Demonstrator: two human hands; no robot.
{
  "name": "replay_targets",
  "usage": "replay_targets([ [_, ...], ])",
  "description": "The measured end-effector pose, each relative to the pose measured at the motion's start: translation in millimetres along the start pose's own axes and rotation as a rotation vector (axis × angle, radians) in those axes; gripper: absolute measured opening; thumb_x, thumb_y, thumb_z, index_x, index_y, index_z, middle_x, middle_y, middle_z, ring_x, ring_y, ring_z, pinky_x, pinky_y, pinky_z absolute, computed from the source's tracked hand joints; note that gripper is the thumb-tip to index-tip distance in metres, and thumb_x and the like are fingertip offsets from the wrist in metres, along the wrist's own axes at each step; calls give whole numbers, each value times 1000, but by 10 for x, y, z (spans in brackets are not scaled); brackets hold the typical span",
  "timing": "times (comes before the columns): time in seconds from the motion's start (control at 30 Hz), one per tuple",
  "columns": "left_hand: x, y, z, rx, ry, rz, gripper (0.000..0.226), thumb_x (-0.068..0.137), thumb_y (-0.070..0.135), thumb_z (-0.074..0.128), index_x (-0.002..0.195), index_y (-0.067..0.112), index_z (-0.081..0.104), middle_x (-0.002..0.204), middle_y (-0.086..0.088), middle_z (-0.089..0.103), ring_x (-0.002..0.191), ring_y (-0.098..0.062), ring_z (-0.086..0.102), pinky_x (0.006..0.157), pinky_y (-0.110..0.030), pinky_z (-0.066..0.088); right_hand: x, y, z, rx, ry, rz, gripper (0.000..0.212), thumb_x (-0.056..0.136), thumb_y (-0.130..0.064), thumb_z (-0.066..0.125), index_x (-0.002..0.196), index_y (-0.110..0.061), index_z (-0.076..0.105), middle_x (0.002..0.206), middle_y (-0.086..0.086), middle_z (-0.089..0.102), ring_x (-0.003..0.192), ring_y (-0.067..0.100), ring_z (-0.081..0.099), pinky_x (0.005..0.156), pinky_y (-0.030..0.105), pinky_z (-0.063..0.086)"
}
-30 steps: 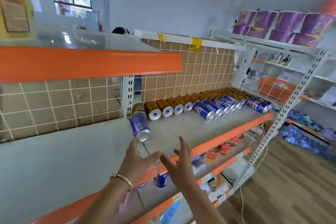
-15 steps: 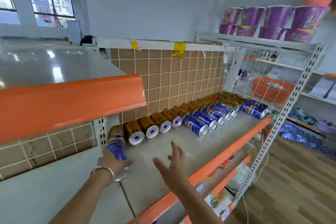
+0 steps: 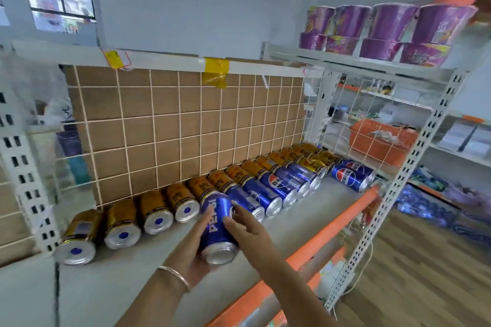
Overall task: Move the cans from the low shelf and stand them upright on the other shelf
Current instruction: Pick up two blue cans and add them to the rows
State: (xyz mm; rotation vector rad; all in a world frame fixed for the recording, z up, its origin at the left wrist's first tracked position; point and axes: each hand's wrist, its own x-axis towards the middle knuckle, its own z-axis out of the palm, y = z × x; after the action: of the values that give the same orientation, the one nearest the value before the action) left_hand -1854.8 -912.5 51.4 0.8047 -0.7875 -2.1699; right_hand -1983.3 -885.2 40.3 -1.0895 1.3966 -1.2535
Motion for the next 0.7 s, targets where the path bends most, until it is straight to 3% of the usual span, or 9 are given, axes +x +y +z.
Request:
replay_targets([
  [0.13, 342, -69, 195, 177, 46, -18, 48, 69, 38, 69, 113, 20, 62, 107, -11, 72, 104, -30, 66, 93, -52, 49, 253, -19, -356, -192, -37, -103, 22, 93, -23, 59, 110, -36, 61, 110, -9, 68, 102, 7, 65, 90, 25, 54],
  [0.2, 453, -69, 231, 224, 106, -20, 55, 63, 38, 76, 112, 20, 62, 105, -11, 72, 103, -32, 66, 94, -55, 48, 381, -9, -477, -288, -70, -100, 24, 91, -30, 61, 114, -36, 61, 115, -8, 66, 106, 6, 62, 92, 25, 53],
  [0.33, 657, -124, 236, 165, 161, 53, 57, 66, 28, 78, 117, 8, 61, 108, -20, 69, 105, -38, 63, 92, -52, 50, 663, -27, -679, -480, -170, -84, 53, 85, -38, 66, 135, -25, 52, 134, -5, 55, 120, 10, 53, 101, 30, 47],
  [0.47, 745, -209, 266, 33, 197, 104, 43, 74, 19, 66, 115, 5, 59, 107, -20, 69, 101, -36, 64, 80, -44, 55, 819, -86, -756, -347, -357, -10, 39, 90, -29, 63, 128, -28, 55, 124, -8, 59, 115, 9, 56, 97, 24, 49],
  [0.53, 753, -231, 247, -9, 220, 104, 46, 73, 16, 65, 117, 3, 57, 103, -21, 70, 94, -35, 65, 74, -41, 57, 931, -57, -810, -401, -284, -43, 37, 93, -32, 58, 129, -24, 55, 125, -4, 57, 110, 9, 54, 91, 19, 46],
  [0.6, 724, -262, 203, -72, 253, 95, 46, 72, 14, 64, 116, 2, 56, 100, -21, 71, 90, -34, 66, 69, -40, 58, 1070, 6, -835, -548, -131, -48, 38, 94, -35, 54, 128, -19, 55, 128, 2, 57, 107, 12, 54, 93, 26, 47],
  [0.7, 668, -320, 164, -148, 243, 96, 55, 70, 20, 75, 119, 3, 55, 108, -21, 68, 93, -35, 65, 75, -42, 57, 1134, 127, -764, -973, -126, 31, 61, 89, -48, 55, 140, -19, 39, 144, 6, 44, 130, 28, 42, 109, 43, 38],
])
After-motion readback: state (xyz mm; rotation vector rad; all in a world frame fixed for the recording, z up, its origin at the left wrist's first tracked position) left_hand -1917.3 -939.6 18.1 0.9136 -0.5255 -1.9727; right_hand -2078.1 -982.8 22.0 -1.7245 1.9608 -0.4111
